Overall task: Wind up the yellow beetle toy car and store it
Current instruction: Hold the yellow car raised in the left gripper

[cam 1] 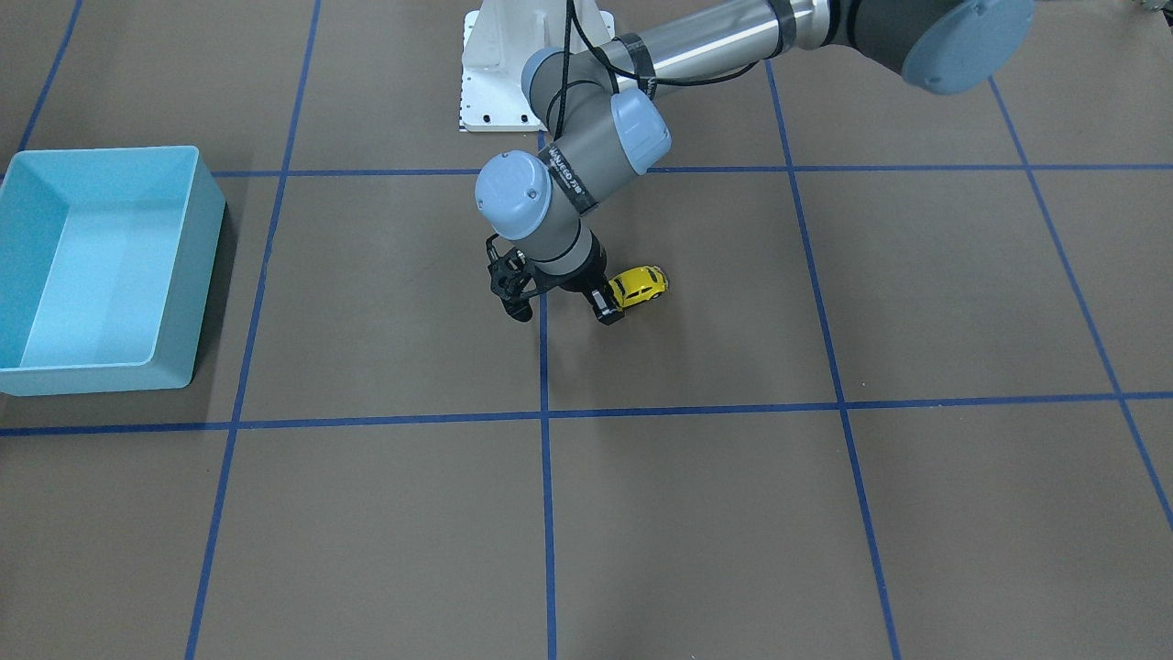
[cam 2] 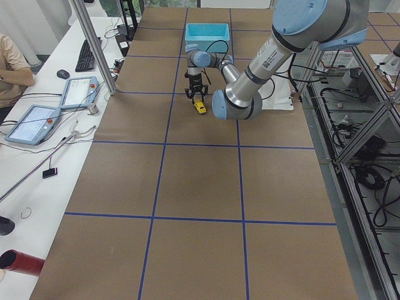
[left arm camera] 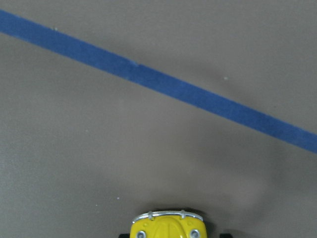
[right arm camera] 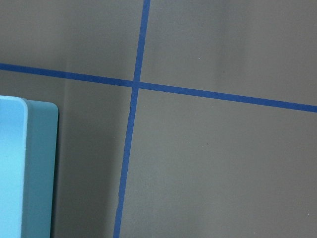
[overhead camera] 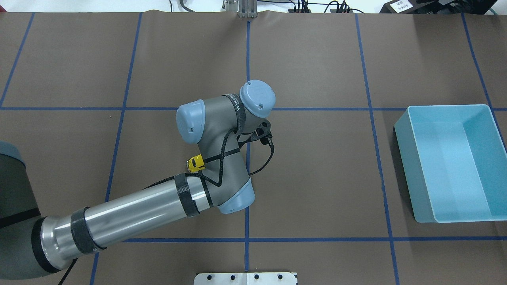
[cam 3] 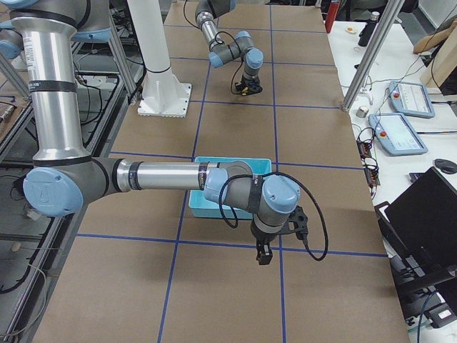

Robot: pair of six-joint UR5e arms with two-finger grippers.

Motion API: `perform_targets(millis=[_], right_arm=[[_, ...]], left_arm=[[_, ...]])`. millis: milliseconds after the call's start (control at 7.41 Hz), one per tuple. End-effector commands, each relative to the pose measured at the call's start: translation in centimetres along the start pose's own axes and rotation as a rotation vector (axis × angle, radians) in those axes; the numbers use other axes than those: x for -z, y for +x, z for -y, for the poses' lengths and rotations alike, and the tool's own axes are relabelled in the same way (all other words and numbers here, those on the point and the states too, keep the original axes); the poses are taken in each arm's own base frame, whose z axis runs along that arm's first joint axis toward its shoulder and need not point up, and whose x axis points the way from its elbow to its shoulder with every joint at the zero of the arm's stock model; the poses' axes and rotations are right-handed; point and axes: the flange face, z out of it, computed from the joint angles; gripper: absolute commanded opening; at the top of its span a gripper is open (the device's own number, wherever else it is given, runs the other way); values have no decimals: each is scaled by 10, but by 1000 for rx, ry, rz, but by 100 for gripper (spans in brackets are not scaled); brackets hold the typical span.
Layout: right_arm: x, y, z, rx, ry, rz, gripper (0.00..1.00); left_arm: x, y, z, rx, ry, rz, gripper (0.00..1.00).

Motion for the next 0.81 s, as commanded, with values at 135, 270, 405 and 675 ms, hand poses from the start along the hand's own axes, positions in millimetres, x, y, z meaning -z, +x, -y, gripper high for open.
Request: perform_targets(millis=[135, 270, 405, 675], right_arm=[[0, 0, 0, -1, 0, 0, 100], [0, 0, 0, -1, 0, 0, 100], [0, 0, 0, -1, 0, 0, 100], [0, 0, 0, -1, -1, -4, 100]], left_arm=[[13, 6, -1, 0, 31, -46, 29], [23, 10, -9, -10, 60, -43, 22], [35, 15, -20, -24, 91, -36, 16], [48, 18, -54, -135, 159, 40, 15]])
